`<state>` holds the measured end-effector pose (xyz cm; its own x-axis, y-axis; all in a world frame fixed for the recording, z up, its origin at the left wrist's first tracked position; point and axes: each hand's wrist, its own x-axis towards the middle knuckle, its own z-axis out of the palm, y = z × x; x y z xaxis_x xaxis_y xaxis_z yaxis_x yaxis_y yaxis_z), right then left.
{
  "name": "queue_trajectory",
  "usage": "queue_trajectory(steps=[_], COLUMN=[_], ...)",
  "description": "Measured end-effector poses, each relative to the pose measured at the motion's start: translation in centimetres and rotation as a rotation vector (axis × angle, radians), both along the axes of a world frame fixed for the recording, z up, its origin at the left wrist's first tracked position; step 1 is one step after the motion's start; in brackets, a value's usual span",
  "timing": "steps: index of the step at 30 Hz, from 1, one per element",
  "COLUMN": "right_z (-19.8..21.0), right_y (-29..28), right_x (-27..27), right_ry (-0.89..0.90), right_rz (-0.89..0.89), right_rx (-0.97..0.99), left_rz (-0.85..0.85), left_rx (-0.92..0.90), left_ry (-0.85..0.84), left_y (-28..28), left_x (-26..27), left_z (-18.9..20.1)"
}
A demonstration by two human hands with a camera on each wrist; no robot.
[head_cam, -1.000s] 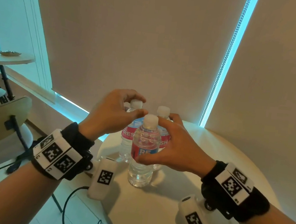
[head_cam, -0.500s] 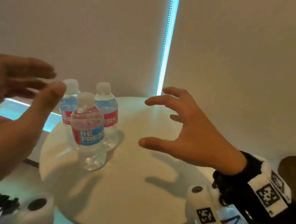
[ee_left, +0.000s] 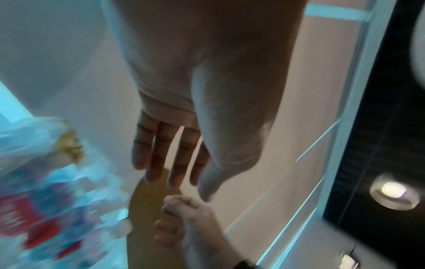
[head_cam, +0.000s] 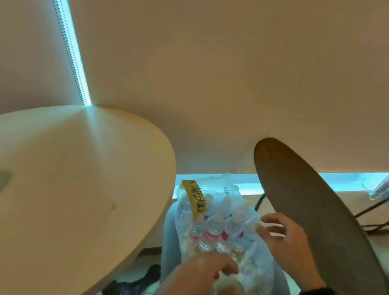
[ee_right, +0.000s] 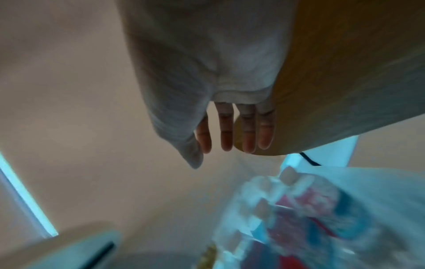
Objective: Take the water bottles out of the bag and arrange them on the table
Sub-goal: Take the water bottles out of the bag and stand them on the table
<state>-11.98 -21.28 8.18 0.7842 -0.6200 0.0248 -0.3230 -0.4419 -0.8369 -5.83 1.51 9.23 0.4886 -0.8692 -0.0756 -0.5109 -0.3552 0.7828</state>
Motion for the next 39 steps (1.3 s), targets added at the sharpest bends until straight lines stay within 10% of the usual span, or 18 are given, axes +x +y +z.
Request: queue_trajectory(steps=[14, 27, 39], right_z=[-10.6, -11.4, 4.9], right_y=[-0.4, -1.1, -0.4], right_x=[5.8, 0.8, -3.3], right_ry=[0.290, 0.056, -0.062], right_rz=[-0.138, -0.101, 0.172], right_rx=[-0.269, -0.202, -0.401], left_rz=[0.400, 0.304, 0.518], left_rx=[0.230, 0.047, -0.312], left_ry=[-0.597, -0.346, -0.211], left_y=[-11.3, -9.2, -3.3], left_x=[5.4, 3.6, -0.3], left_z=[-9.3, -9.5, 1.4])
